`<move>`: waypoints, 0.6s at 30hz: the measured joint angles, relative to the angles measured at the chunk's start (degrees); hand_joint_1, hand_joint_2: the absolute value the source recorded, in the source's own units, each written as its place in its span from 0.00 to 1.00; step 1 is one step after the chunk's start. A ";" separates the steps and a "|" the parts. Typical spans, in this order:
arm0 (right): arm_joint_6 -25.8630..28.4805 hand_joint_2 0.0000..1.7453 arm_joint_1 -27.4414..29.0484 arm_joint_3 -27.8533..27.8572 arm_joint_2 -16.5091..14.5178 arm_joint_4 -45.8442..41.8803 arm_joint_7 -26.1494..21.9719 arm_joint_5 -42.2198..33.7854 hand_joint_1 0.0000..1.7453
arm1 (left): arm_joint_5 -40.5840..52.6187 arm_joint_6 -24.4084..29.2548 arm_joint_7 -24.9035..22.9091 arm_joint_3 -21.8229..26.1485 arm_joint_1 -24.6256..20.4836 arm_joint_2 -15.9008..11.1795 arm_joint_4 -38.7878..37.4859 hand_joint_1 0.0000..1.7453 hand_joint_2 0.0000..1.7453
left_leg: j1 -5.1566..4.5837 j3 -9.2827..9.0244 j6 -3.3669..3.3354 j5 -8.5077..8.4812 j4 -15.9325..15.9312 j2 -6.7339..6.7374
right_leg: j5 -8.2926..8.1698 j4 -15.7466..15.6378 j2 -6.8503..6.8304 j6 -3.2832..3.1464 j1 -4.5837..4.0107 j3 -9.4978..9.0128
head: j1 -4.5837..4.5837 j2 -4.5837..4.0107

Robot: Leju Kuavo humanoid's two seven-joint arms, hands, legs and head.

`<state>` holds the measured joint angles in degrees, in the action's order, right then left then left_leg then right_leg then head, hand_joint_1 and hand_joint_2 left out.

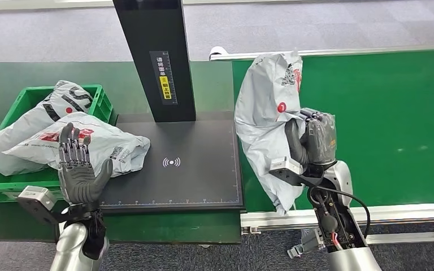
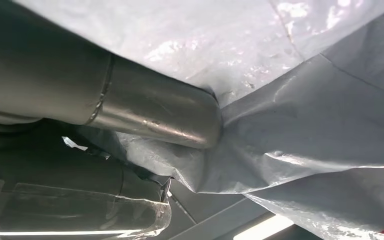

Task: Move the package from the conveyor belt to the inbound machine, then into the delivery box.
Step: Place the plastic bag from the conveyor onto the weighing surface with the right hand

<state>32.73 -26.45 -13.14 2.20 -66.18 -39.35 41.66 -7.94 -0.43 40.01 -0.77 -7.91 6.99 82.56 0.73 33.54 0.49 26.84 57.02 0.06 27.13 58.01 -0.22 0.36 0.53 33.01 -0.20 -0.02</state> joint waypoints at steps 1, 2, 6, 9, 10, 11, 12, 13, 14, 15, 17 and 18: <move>0.01 0.00 -0.02 -0.37 -0.02 0.01 0.01 0.00 1.00 | -0.03 0.01 0.01 0.07 0.03 0.09 0.25 0.00 1.00 | 0.00 0.00 0.00 0.00 0.00 0.00 | 0.00 0.00 0.00 0.00 0.00 0.00 | 0.01 0.00; 0.01 0.00 -0.03 -0.68 -0.03 0.01 0.02 0.00 1.00 | -0.04 0.02 0.01 0.11 0.05 0.16 0.46 0.00 1.00 | 0.00 0.00 0.00 0.00 0.00 0.00 | 0.00 0.00 0.00 0.00 0.00 0.00 | 0.01 0.00; -0.41 0.00 -0.40 -1.93 -0.05 0.34 0.31 1.63 1.00 | -0.20 0.97 0.01 0.23 0.07 0.38 1.03 0.00 1.00 | 0.00 0.02 0.00 0.00 0.00 0.01 | 0.00 0.00 0.01 0.00 0.00 0.00 | 0.01 0.02; -2.62 0.00 -2.87 -5.87 -0.54 3.56 1.54 8.17 1.00 | -0.46 4.11 0.01 0.54 -0.35 0.78 1.31 0.00 1.00 | 0.01 -0.04 0.00 0.00 -0.01 0.18 | -0.01 0.01 0.13 -0.02 -0.01 0.00 | 0.02 0.01; -3.35 0.00 -3.94 -7.75 -0.95 5.28 1.85 10.37 1.00 | -0.46 4.95 0.01 0.62 -0.57 0.95 1.36 0.00 1.00 | 0.02 -0.07 0.00 0.00 -0.01 0.22 | -0.02 0.01 0.17 -0.02 -0.02 0.00 | 0.01 0.00; -4.01 0.00 -4.99 -9.69 -1.48 7.13 2.14 12.22 1.00 | -0.39 5.57 0.01 0.66 -0.76 1.15 1.47 0.00 1.00 | 0.03 -0.08 0.01 -0.01 -0.01 0.22 | -0.02 0.01 0.18 -0.02 -0.03 0.00 | 0.01 0.00; -4.69 0.00 -6.07 -11.69 -2.12 9.16 2.46 13.82 1.00 | -0.24 6.03 0.01 0.71 -0.91 1.35 1.58 0.00 1.00 | 0.05 -0.08 0.01 -0.01 -0.01 0.20 | -0.02 0.02 0.17 -0.02 -0.04 0.00 | 0.01 0.00; -5.43 0.00 -7.16 -13.69 -2.84 11.31 2.84 15.17 1.00 | -0.07 6.31 0.01 0.72 -1.02 1.51 1.68 0.00 1.00 | 0.05 -0.08 0.02 -0.02 -0.01 0.20 | -0.01 0.02 0.16 -0.02 -0.05 0.00 | 0.00 0.01; -6.22 0.00 -8.26 -15.66 -3.56 13.52 3.24 16.32 1.00 | 0.09 6.39 0.01 0.69 -1.12 1.61 1.73 0.00 1.00 | 0.06 -0.08 0.02 -0.02 -0.01 0.20 | -0.01 0.03 0.16 -0.02 -0.06 0.00 | 0.00 0.02; -6.92 0.00 -9.27 -17.52 -4.24 15.57 3.57 17.21 1.00 | 0.18 6.29 0.01 0.61 -1.22 1.65 1.69 0.00 1.00 | 0.06 -0.08 0.02 -0.02 -0.01 0.20 | -0.01 0.03 0.17 -0.02 -0.06 0.01 | 0.01 0.01; -7.98 0.00 -10.72 -20.72 -5.41 18.96 4.10 18.50 1.00 | 0.18 6.02 0.01 0.32 -1.39 1.66 1.53 0.00 1.00 | 0.06 -0.06 0.02 -0.02 -0.01 0.20 | -0.01 0.03 0.16 -0.02 -0.06 0.01 | 0.00 0.01; -8.53 0.00 -11.39 -22.06 -5.95 20.46 4.52 19.19 1.00 | 0.16 5.94 0.01 0.16 -1.47 1.65 1.41 0.00 1.00 | 0.05 -0.05 0.02 -0.02 -0.01 0.20 | -0.01 0.03 0.16 -0.01 -0.05 0.02 | 0.00 0.01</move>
<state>24.20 -37.83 -35.20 -3.75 -45.72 -34.83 60.85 -7.78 5.51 40.02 -0.61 -9.37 8.63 83.97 0.79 33.49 0.50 26.82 57.01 0.25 27.13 58.03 -0.07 0.34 0.48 33.03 -0.20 -0.02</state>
